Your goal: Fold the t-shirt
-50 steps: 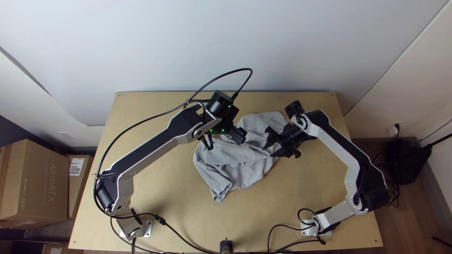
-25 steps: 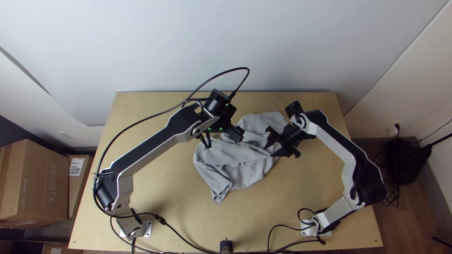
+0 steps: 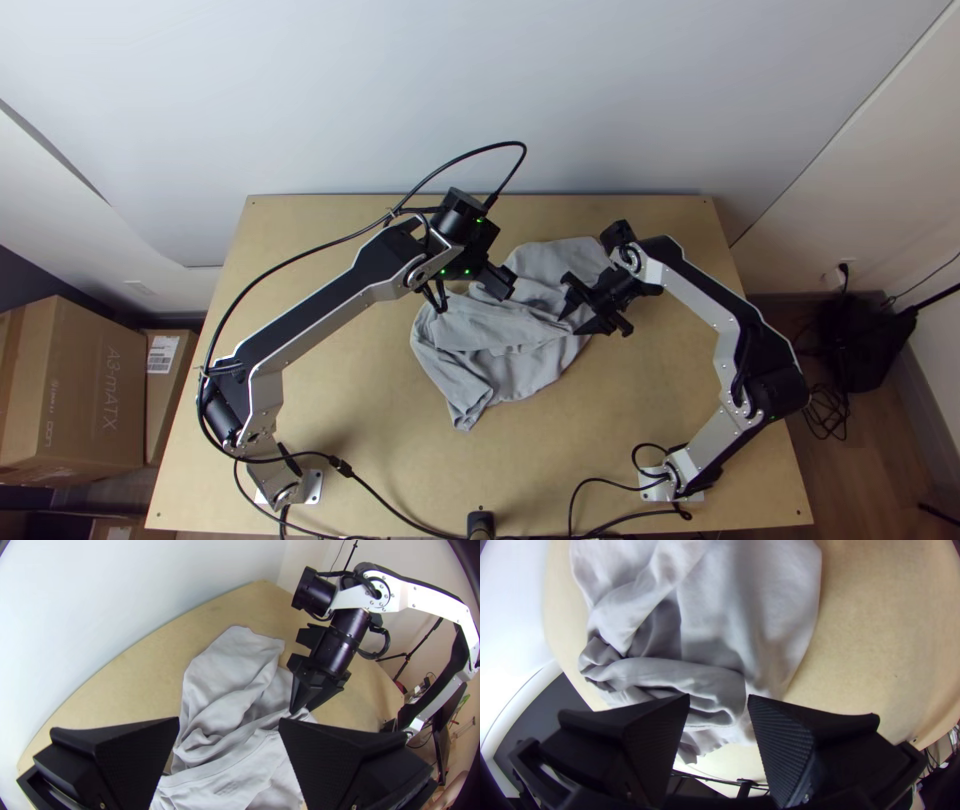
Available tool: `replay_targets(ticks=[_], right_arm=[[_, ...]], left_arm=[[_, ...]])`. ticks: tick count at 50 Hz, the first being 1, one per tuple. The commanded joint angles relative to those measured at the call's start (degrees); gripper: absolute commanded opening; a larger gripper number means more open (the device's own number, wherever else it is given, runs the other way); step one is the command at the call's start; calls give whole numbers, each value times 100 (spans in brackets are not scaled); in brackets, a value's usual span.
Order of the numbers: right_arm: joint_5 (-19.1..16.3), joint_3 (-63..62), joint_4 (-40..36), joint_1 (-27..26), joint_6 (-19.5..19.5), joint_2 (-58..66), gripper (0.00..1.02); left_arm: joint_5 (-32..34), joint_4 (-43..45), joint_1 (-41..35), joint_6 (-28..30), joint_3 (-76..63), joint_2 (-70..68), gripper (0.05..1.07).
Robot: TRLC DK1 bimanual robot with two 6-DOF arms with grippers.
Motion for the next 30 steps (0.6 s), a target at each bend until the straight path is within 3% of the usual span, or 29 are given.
replay_targets(ticks=[1,5,8,11,14,30], right_arm=[[-46,-184,16,51,19,163,55],[-37,-201,86,86,19,181,51],[-20,-228,209,69,36,110,28],[-11,-307,359,86,63,-30,22],[-28,-316,341,104,10,-83,2],[-20,-483,174,210,-491,-1155,2]], left_arm=[[-16,54,52,155,-124,-135,101],[-16,63,79,199,-124,-117,101],[-16,80,88,226,-124,-100,101],[-16,116,114,261,-115,-56,101],[-16,168,158,296,-124,23,101],[37,414,307,349,421,964,101]])
